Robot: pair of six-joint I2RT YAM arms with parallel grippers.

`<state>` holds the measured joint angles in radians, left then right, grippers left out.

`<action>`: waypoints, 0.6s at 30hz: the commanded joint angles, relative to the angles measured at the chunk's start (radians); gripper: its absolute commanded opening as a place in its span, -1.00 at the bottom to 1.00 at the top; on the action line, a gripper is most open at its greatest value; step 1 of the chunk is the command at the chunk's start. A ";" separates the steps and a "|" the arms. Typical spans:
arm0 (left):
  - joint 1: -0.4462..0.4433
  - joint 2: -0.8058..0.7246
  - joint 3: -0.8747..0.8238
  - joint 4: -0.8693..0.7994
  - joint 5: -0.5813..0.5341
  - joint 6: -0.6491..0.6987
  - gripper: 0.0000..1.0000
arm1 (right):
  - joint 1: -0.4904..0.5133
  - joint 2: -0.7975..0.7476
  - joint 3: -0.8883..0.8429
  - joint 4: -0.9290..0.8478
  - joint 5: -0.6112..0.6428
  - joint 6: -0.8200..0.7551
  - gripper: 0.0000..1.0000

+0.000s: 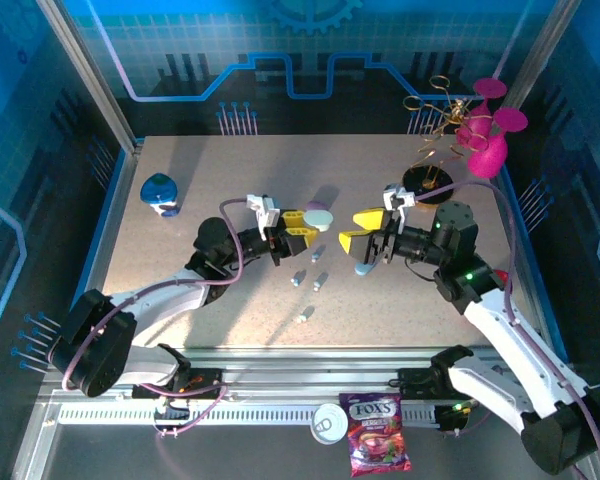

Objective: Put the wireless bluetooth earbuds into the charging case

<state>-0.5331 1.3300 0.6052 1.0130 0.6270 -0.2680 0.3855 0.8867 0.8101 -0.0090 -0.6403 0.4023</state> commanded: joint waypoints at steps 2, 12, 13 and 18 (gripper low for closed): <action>0.004 -0.014 0.021 0.010 0.117 -0.056 -0.65 | 0.068 0.010 0.064 -0.220 0.119 -0.370 0.76; 0.004 0.003 0.024 0.048 0.205 -0.057 -0.66 | 0.168 0.150 0.195 -0.267 0.209 -0.453 0.70; 0.005 0.003 0.022 0.049 0.209 -0.057 -0.66 | 0.169 0.154 0.198 -0.262 0.214 -0.449 0.69; 0.010 0.000 0.010 0.070 0.247 -0.053 -0.65 | 0.167 0.159 0.205 -0.244 0.280 -0.420 0.63</action>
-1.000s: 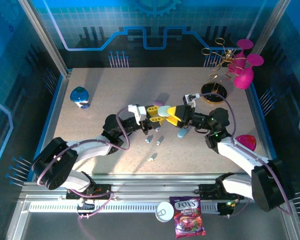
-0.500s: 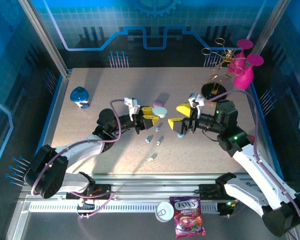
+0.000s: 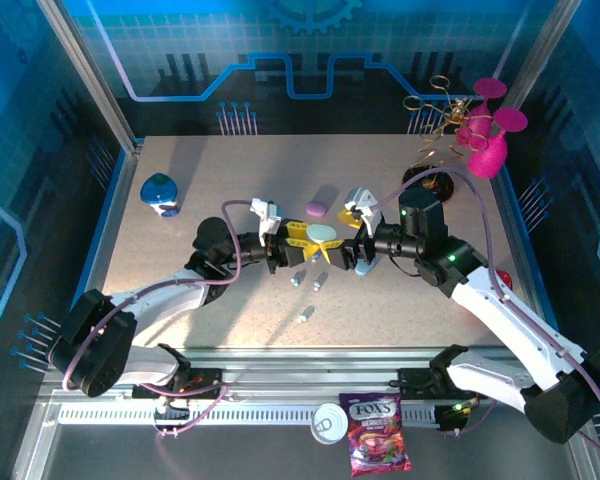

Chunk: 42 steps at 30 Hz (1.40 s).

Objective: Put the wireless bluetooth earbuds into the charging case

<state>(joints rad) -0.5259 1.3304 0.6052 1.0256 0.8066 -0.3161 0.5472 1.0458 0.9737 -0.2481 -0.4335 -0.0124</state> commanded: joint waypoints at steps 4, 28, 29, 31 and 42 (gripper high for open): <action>0.009 0.004 -0.008 0.083 0.085 0.024 -0.60 | -0.004 0.008 0.052 -0.012 0.076 0.015 0.62; 0.031 0.030 -0.057 0.172 0.114 0.074 -0.62 | -0.053 0.012 0.068 -0.032 0.061 0.076 0.69; 0.033 0.032 -0.059 0.177 0.109 0.072 -0.62 | -0.053 0.005 0.060 -0.024 0.044 0.069 0.73; 0.041 0.034 -0.065 0.189 0.091 0.065 -0.63 | -0.053 -0.016 0.037 0.014 0.022 0.073 0.89; 0.111 0.020 -0.119 0.279 0.005 0.032 -0.62 | -0.140 -0.114 -0.172 0.247 -0.011 0.276 1.00</action>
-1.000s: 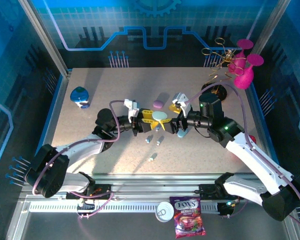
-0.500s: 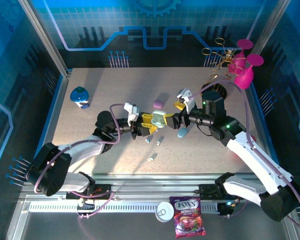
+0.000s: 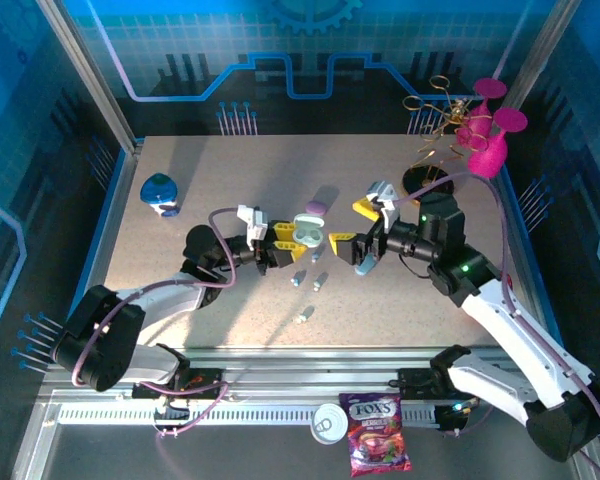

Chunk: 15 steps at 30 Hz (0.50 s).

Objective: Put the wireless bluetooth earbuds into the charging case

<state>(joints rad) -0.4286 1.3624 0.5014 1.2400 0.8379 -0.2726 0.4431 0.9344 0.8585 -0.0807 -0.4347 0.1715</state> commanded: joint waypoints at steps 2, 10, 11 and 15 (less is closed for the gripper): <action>0.023 -0.026 -0.022 0.044 -0.035 -0.002 -0.62 | -0.048 0.008 -0.093 0.091 0.012 0.133 0.94; 0.033 -0.101 -0.046 -0.015 -0.051 0.036 -0.61 | -0.046 0.199 -0.152 0.004 0.100 0.410 0.74; 0.034 -0.111 -0.044 -0.032 -0.050 0.042 -0.62 | -0.039 0.232 -0.155 0.007 0.074 0.459 0.71; 0.033 -0.139 -0.044 -0.067 -0.045 0.056 -0.61 | 0.030 0.362 -0.130 -0.014 0.075 0.554 0.68</action>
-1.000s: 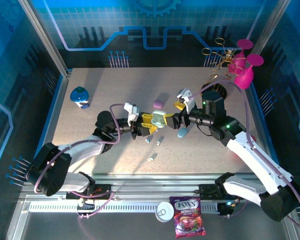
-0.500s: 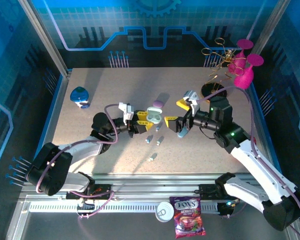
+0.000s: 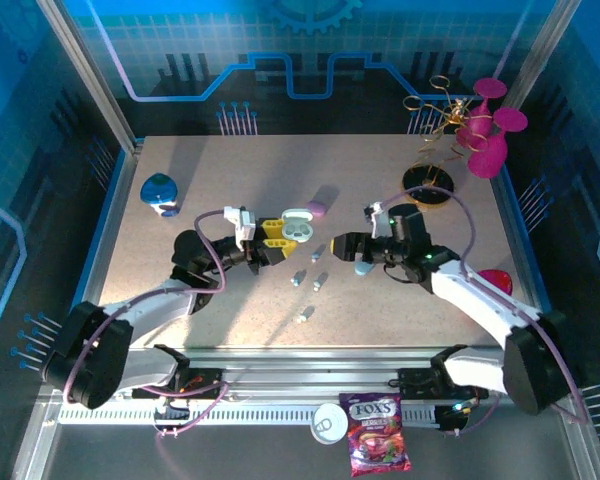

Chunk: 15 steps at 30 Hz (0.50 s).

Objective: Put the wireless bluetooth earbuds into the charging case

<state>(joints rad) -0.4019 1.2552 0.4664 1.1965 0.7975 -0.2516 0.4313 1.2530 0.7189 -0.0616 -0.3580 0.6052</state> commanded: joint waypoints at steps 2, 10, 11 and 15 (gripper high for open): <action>0.006 -0.042 -0.010 -0.032 -0.003 0.040 -0.62 | 0.076 0.094 0.017 -0.039 0.025 0.137 0.65; 0.005 -0.072 -0.015 -0.072 0.004 0.058 -0.62 | 0.174 0.270 0.073 -0.022 0.025 0.133 0.33; 0.005 -0.072 -0.016 -0.072 0.005 0.059 -0.61 | 0.180 0.287 0.076 -0.016 0.028 0.135 0.26; 0.005 -0.076 -0.017 -0.078 0.008 0.063 -0.61 | 0.184 0.339 0.087 0.006 0.034 0.150 0.08</action>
<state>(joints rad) -0.4019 1.2022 0.4660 1.1198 0.7979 -0.2222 0.6064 1.5642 0.7780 -0.0711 -0.3382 0.7403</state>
